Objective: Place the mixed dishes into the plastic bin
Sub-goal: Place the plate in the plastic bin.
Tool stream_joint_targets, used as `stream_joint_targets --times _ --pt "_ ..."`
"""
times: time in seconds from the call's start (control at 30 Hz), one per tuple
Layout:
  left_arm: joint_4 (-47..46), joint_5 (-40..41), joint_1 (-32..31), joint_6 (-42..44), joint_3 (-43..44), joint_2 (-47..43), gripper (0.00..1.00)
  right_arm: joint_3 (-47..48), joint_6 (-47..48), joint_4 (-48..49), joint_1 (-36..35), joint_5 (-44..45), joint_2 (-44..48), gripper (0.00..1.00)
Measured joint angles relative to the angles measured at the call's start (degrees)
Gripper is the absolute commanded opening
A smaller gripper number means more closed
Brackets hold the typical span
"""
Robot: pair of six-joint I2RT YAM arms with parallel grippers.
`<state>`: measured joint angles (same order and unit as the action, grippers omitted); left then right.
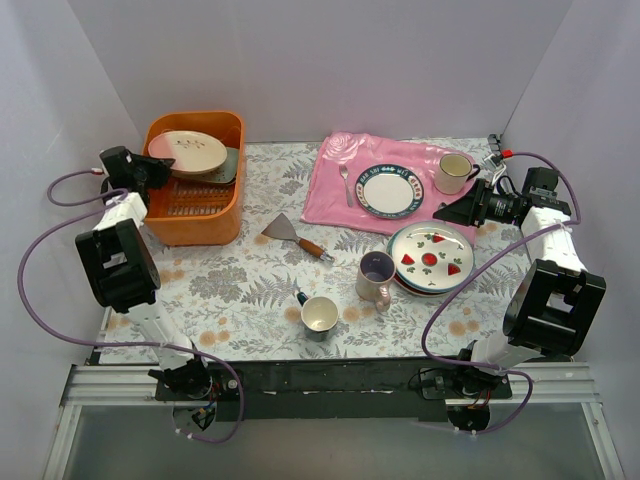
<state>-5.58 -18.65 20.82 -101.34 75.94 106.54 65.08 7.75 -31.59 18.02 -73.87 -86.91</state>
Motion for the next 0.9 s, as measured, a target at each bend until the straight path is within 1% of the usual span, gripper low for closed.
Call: stream_joint_targets --times 0.23,0.37,0.4,0.47,0.5,0.6,0.63,0.8,0.87,0.9 --pt "3.2 3.4 -2.7 0.2 4.8 4.9 0.0 0.0 0.0 0.0 0.0 0.2 0.0 0.8" --pt "3.3 4.4 -4.1 -1.6 5.4 6.2 0.1 0.0 0.2 0.0 0.0 0.2 0.0 0.8" --pt "3.1 4.5 -4.2 -1.8 5.5 6.3 0.18 0.0 0.2 0.0 0.0 0.2 0.0 0.8" --pt "3.0 4.7 -4.5 -2.6 5.5 6.5 0.28 0.0 0.2 -0.1 0.0 0.3 0.0 0.8" --pt "3.0 4.7 -4.6 -2.7 5.5 6.5 0.4 0.0 0.3 -0.1 0.0 0.3 0.0 0.8" --pt "3.2 4.7 -4.7 -2.8 5.5 6.5 0.52 0.0 0.4 -0.1 0.0 0.4 0.0 0.8" --pt "3.5 4.7 -4.7 -3.0 5.5 6.5 0.58 0.0 0.5 -0.1 0.0 0.4 0.0 0.8" --pt "5.8 5.4 -4.7 -2.6 5.1 6.5 0.69 0.0 0.7 -0.2 0.0 0.5 0.0 0.8" --pt "7.2 5.7 -4.7 -2.3 5.1 6.5 0.76 0.0 0.7 -0.2 0.0 0.4 0.0 0.8" --pt "7.8 5.9 -4.7 -2.0 5.1 6.5 0.77 0.0 0.7 -0.2 0.0 0.4 0.0 0.8"
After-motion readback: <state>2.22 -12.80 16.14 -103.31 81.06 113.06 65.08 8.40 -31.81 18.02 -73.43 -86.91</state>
